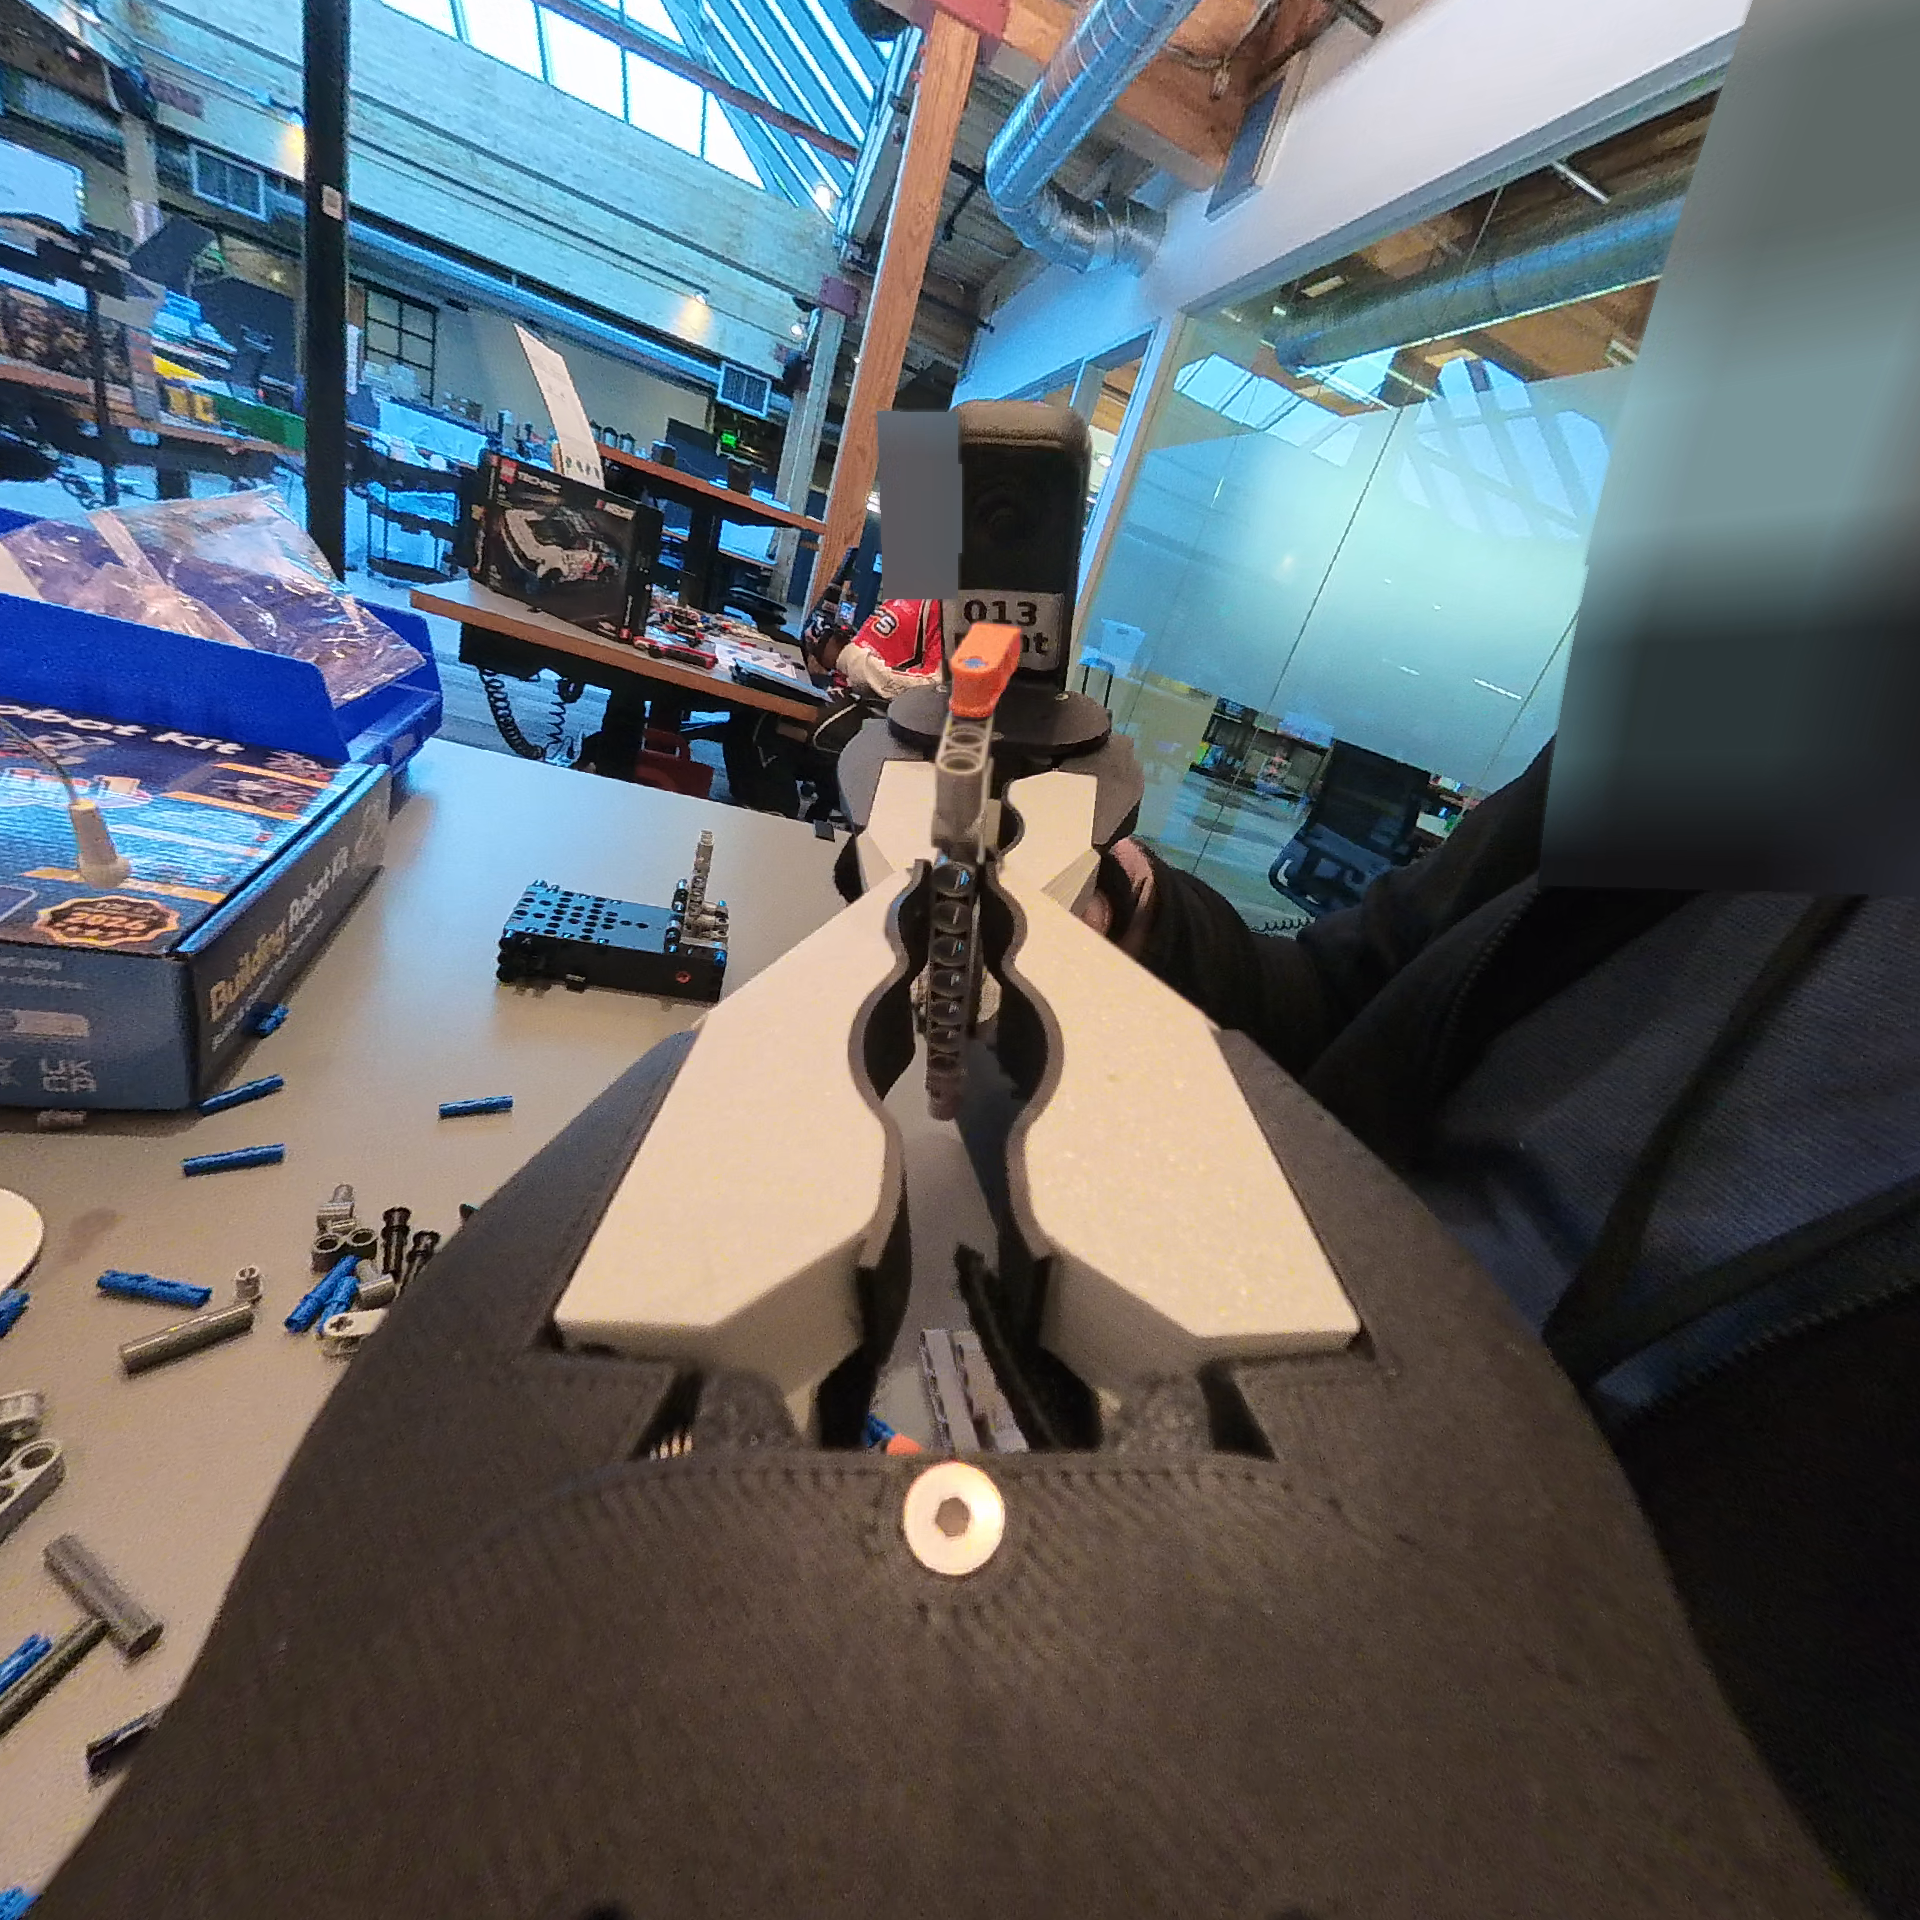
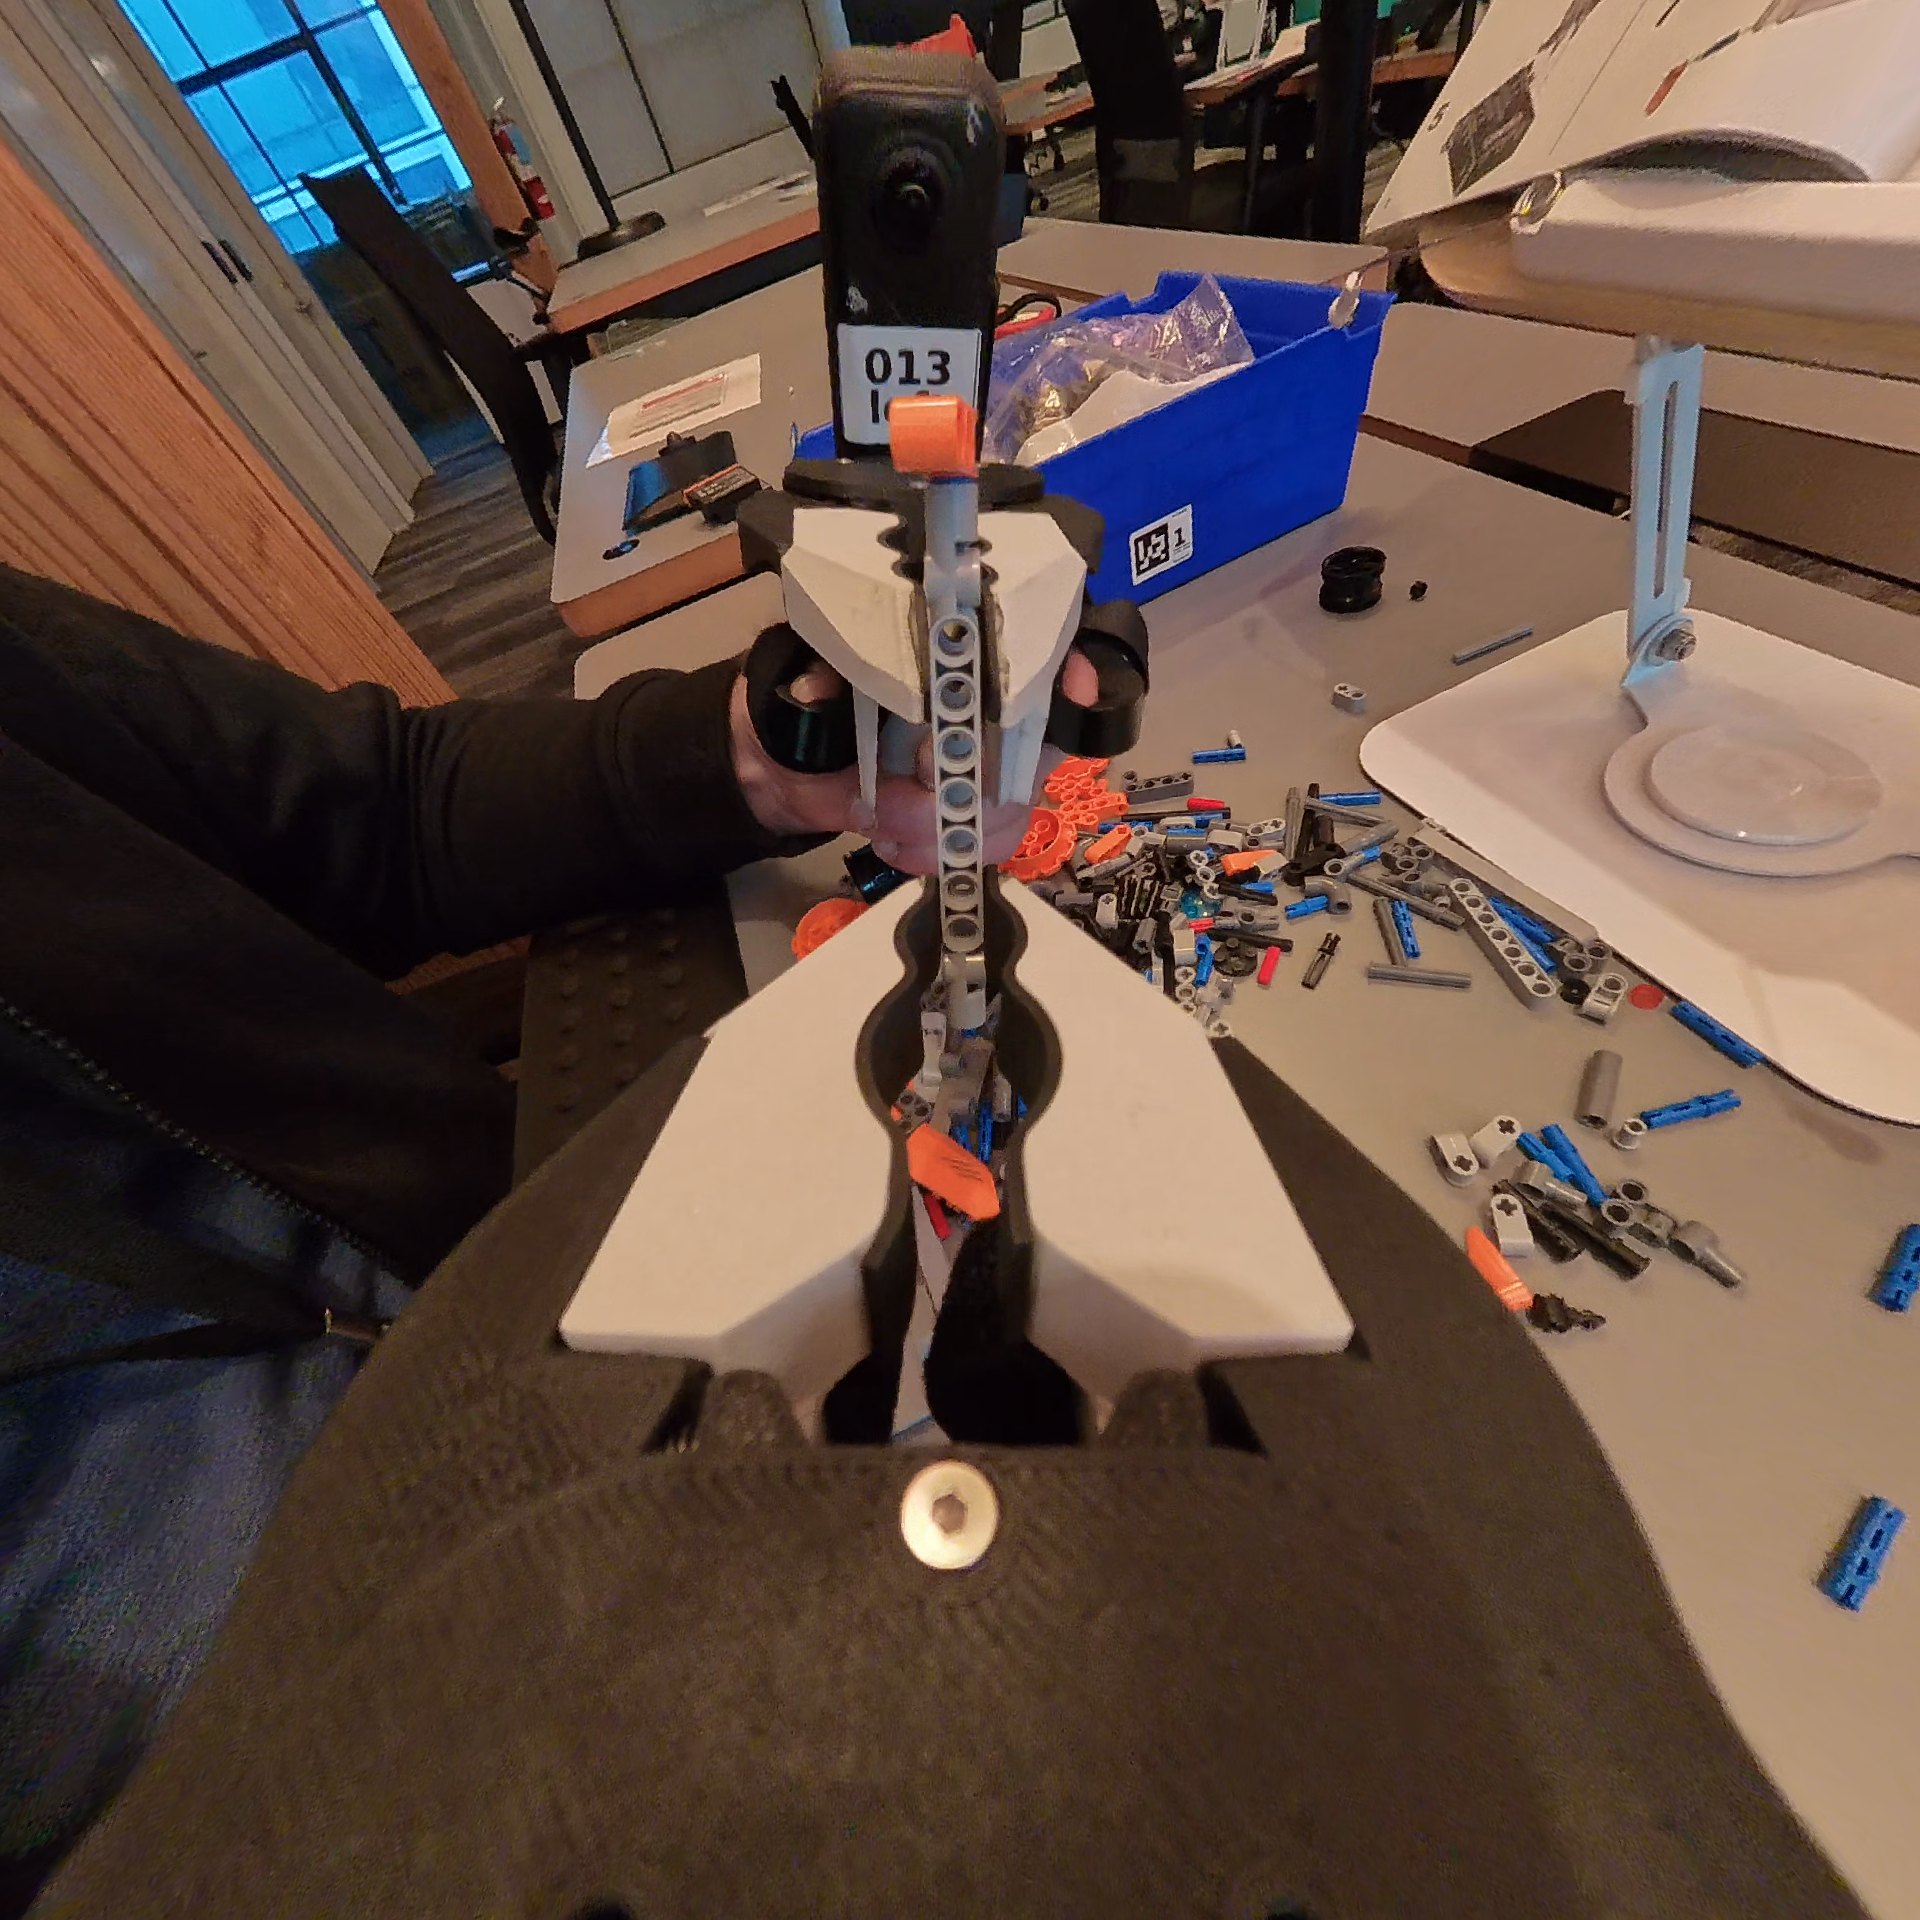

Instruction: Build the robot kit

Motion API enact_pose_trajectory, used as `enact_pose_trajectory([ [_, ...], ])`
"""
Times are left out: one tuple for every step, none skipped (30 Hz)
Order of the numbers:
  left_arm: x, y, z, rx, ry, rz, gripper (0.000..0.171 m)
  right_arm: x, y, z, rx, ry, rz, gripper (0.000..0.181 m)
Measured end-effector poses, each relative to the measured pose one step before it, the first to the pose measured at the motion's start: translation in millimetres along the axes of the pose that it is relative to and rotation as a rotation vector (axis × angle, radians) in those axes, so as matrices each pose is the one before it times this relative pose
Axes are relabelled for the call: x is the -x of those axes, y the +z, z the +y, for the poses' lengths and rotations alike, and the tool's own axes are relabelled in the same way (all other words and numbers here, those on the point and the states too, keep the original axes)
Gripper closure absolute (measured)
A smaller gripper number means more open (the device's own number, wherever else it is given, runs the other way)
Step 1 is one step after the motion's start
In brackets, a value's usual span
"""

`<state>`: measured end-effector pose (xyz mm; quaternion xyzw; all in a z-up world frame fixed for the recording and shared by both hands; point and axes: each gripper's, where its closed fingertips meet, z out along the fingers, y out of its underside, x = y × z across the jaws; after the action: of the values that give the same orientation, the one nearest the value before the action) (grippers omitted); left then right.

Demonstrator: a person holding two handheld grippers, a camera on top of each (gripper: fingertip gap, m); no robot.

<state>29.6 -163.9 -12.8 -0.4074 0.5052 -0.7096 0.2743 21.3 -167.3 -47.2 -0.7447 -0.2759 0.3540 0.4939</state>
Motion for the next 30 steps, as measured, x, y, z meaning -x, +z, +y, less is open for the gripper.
enact_pose_trajectory([
  [1.6,-0.42,0.53,0.00319,-0.0046,-0.0045,0.163,-0.32,0.17,-1.38,-0.0066,0.0014,0.003,0.176],
  [1.02,-0.36,0.38,0.00175,-0.0013,-0.0023,0.159,-0.03,0.26,-0.53,-0.0017,0.0045,-0.0014,0.176],
  [-0.99,-0.37,-0.95,-0.0056,-0.0036,0.0086,0.153,0.15,0.73,0.32,0.0038,0.0029,-0.0033,0.176],
  [-1.1,-0.23,-0.68,-0.00219,-0.0062,0.0091,0.15,-0.54,1.06,-0.16,-0.0006,-0.0004,0.0034,0.176],
  [0.16,0.15,0.99,0.00759,0.0068,-0.0029,0.154,0.57,1.09,-1.13,-0.008,-0.0006,-0.0035,0.176],
  [0.42,0.83,3.16,0.01929,0.0148,-0.0074,0.164,0.75,1.38,0.03,0.0002,0.0033,-0.0051,0.176],
  [0.59,0.47,1.06,0.00555,0.0081,-0.0088,0.165,-1.43,0.99,0.56,0.0025,-0.0017,0.0089,0.176],
  [1.45,-0.38,-0.2,0.00234,0.0023,-0.0098,0.165,-1.51,0.19,-0.44,-0.0055,0.0009,0.0072,0.176],
  [0.98,-0.73,-0.35,-0.00019,0.0047,-0.0043,0.165,-0.35,0.03,-0.99,-0.0076,0.0079,-0.0031,0.176],
  [0.53,-0.5,-0.59,-0.00535,-0.0011,-0.0007,0.165,-0.11,0.27,-0.69,-0.0053,0.0064,-0.0034,0.176],
  [0.23,-0.13,-0.8,-0.00874,-0.004,0.0014,0.166,-0.26,0.45,-0.6,-0.0032,0.0006,0.0,0.175],
  [-0.45,-0.35,-0.7,-0.00784,-0.0005,0.0055,0.167,0.33,0.41,-0.56,-0.0024,-0.002,-0.0022,0.175],
  [-0.52,-0.52,-0.57,-0.006,0.002,0.005,0.167,0.35,0.38,-0.54,-0.0018,-0.0023,-0.0013,0.175],
  [-0.13,-0.46,-0.83,-0.0076,0.0007,0.0021,0.167,-0.16,-0.02,-0.94,-0.0042,-0.006,0.0034,0.175],
  [-0.42,-0.66,-1.59,-0.01264,-0.0044,0.0053,0.167,-0.19,-0.31,-1.35,-0.007,-0.009,0.0044,0.174],
  [-0.71,-0.63,-1.49,-0.01151,-0.0052,0.0083,0.167,-1.72,-0.29,-0.39,-0.0005,-0.0062,0.0132,0.169],
  [0.2,-0.75,-1.41,-0.00972,-0.0025,0.0017,0.167,-2.13,-0.71,0.86,0.0075,-0.0065,0.0146,0.166],
  [0.87,-0.84,-0.93,-0.00647,-0.0019,-0.003,0.167,-1.59,-1.17,0.45,0.0045,-0.0119,0.0128,0.165],
  [0.3,-0.75,-0.97,-0.0077,-0.0056,0.0032,0.167,-1.08,-1.82,-0.11,0.0,-0.0162,0.0118,0.163],
  [-0.14,-0.62,-1.28,-0.00974,-0.0072,0.0056,0.167,-0.73,-2.2,-0.21,-0.001,-0.0122,0.0094,0.161],
  [0.64,-0.6,-0.8,-0.00652,-0.0009,-0.0011,0.167,-0.27,-2.85,-0.48,-0.0021,-0.0074,0.0054,0.161],
  [0.94,-0.51,-0.21,-0.00116,0.0007,-0.0037,0.167,-0.26,-3.49,-1.04,-0.0071,-0.0091,0.005,0.162],
  [0.61,-0.32,-0.19,-0.00246,-0.0033,-0.0004,0.167,-0.83,-4.0,-1.28,-0.0083,-0.0101,0.0098,0.162],
  [0.46,-0.16,-0.46,-0.00507,-0.004,0.0005,0.167,-1.57,-4.21,-0.22,-0.0004,-0.0104,0.0139,0.162],
  [0.84,-0.04,0.2,-0.0004,-0.0009,-0.0031,0.167,-1.21,-4.19,0.66,0.0064,-0.0145,0.0122,0.161],
  [1.26,0.1,0.98,0.00397,0.002,-0.0058,0.167,-0.39,-4.71,0.13,0.004,-0.0154,0.0085,0.161],
  [0.91,0.22,1.19,0.00412,-0.0003,-0.0033,0.167,-0.68,-5.11,-0.18,0.0018,-0.0106,0.0104,0.161],
  [0.31,0.24,0.78,0.00122,-0.0053,0.0022,0.167,-0.94,-5.59,0.01,0.0026,-0.0109,0.0108,0.161],
  [0.44,0.28,0.6,0.0004,-0.0038,0.0008,0.166,-0.61,-5.9,0.59,0.0047,-0.0154,0.0091,0.16],
  [0.93,0.36,1.09,0.00344,-0.0004,-0.0031,0.166,-0.69,-5.93,1.09,0.0055,-0.0154,0.0085,0.159],
])
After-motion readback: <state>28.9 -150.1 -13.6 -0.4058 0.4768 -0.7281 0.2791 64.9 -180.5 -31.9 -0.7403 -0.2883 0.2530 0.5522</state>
